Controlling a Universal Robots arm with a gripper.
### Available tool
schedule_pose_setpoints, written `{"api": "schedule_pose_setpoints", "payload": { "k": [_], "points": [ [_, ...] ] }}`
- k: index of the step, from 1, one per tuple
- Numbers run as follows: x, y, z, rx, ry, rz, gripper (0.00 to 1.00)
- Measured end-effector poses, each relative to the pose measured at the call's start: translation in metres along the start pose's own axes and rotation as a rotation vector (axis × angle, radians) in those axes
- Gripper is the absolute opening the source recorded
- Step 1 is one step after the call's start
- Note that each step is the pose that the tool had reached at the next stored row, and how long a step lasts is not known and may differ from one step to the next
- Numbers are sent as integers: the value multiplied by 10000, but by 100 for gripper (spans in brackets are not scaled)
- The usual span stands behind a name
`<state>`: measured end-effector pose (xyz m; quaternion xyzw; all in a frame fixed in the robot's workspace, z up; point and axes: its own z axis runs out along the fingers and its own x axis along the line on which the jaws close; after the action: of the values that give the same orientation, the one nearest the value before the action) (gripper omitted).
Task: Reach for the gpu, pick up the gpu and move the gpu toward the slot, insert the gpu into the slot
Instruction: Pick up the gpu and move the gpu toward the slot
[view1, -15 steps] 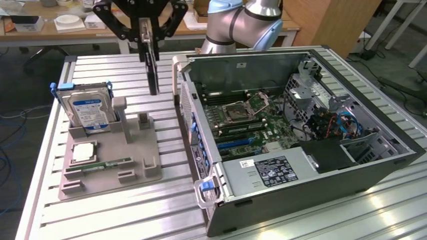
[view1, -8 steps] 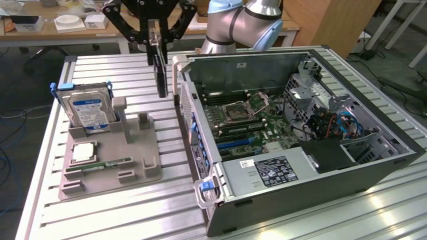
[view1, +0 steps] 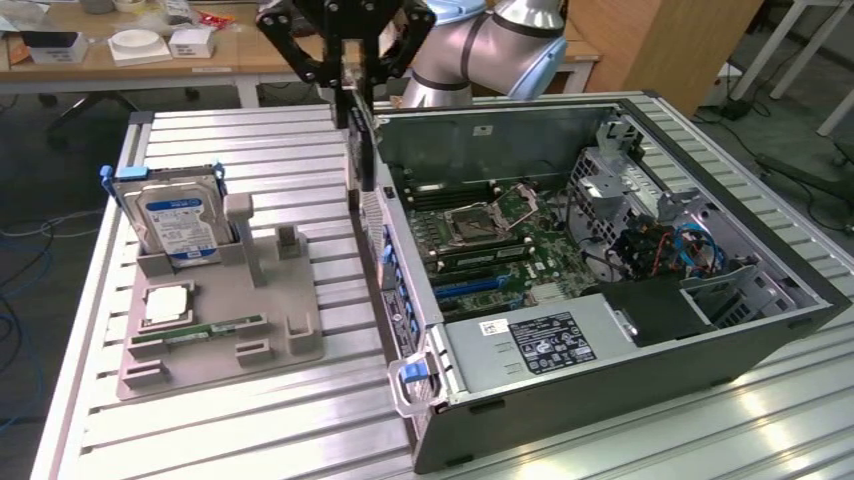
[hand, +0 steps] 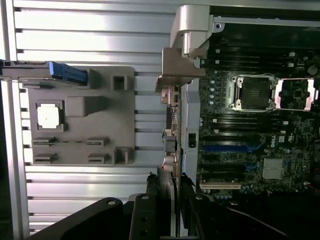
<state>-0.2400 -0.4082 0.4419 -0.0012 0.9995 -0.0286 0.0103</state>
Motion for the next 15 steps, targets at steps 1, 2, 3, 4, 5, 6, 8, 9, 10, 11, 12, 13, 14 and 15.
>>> {"api": "schedule_pose_setpoints", "payload": {
  "k": [1,2,3,4,5,6,8,9,10,11,12,13,14,15],
  "points": [
    [-45,0,4,-1,-1,1,29],
    [-89,1,7,-1,1,2,29],
    [-138,1,11,-1,1,1,29],
    [-183,1,15,-1,2,0,29],
    [-228,1,21,-2,0,0,29],
    [-273,1,26,-2,-1,1,29],
    [-361,1,37,-1,1,-2,29],
    [-411,2,43,0,1,-8,29],
    [-455,2,49,-2,0,-10,29],
    [-499,3,56,-2,-1,-12,29],
    [-541,3,64,-3,-1,-17,29],
    [-582,3,72,-2,-1,-22,29],
    [-622,4,81,-2,0,-25,29],
    [-653,4,91,-2,-1,-29,29]
  ]
}}
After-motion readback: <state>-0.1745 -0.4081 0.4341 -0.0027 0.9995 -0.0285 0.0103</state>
